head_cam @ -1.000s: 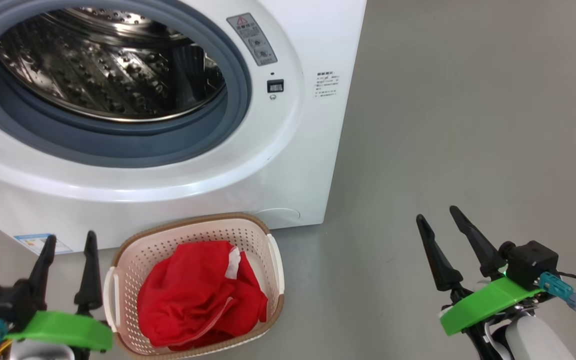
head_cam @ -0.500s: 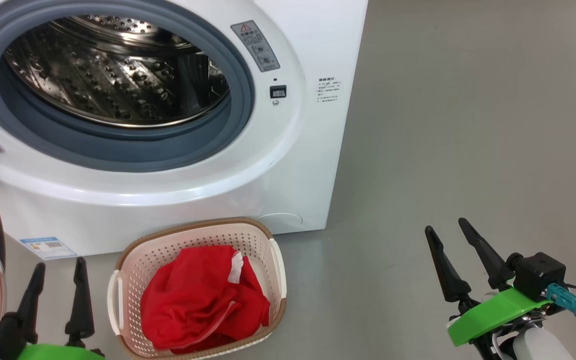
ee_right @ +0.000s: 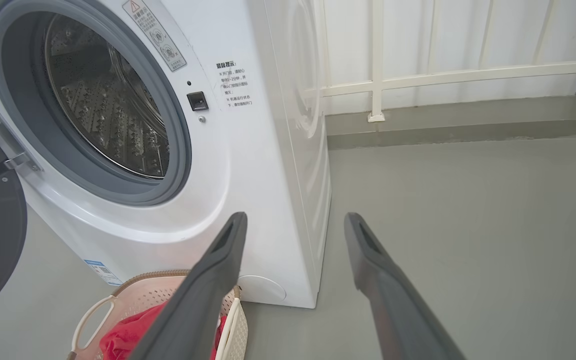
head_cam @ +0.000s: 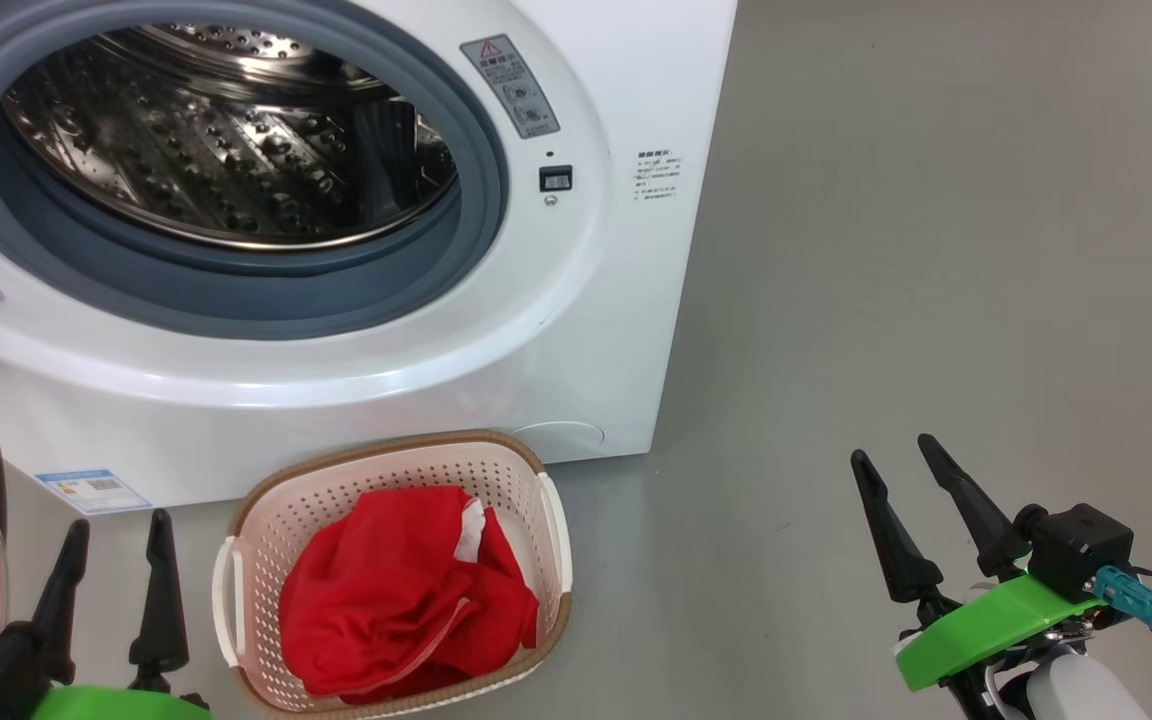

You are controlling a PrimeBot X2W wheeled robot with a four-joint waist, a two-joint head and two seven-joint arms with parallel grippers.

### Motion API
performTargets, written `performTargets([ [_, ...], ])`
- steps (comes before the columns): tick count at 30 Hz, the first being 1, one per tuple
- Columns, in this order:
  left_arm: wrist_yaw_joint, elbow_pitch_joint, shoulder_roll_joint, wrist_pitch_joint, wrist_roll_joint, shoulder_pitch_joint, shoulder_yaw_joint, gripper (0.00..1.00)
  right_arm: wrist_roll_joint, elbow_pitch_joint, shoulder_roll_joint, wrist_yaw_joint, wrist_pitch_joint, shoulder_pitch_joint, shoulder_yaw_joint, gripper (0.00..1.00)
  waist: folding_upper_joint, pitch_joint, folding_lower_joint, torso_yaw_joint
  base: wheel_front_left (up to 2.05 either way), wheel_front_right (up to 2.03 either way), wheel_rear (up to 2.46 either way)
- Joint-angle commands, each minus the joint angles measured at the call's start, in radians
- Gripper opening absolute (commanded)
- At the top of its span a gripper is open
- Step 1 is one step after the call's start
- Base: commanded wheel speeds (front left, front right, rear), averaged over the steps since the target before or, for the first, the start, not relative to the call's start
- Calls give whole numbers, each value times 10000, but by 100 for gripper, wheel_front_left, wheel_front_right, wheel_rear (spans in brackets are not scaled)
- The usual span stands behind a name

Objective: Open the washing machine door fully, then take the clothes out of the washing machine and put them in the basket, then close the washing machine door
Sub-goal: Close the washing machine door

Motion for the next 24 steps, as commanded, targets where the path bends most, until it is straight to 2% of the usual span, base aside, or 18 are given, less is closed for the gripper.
performTargets([
  [1,-27,-311,191,-91,26,-138,391,100,40,-253,-58,16,-49,-75,142,100,0,12,0,-10,0,0,0],
  [11,-27,-305,156,-91,220,-190,379,100,12,-288,-47,16,-49,-86,101,100,0,74,0,29,-30,30,0],
  [24,-27,-456,89,-92,185,-109,310,100,30,-287,-113,16,-49,-66,144,100,0,-4,0,91,-130,130,0],
])
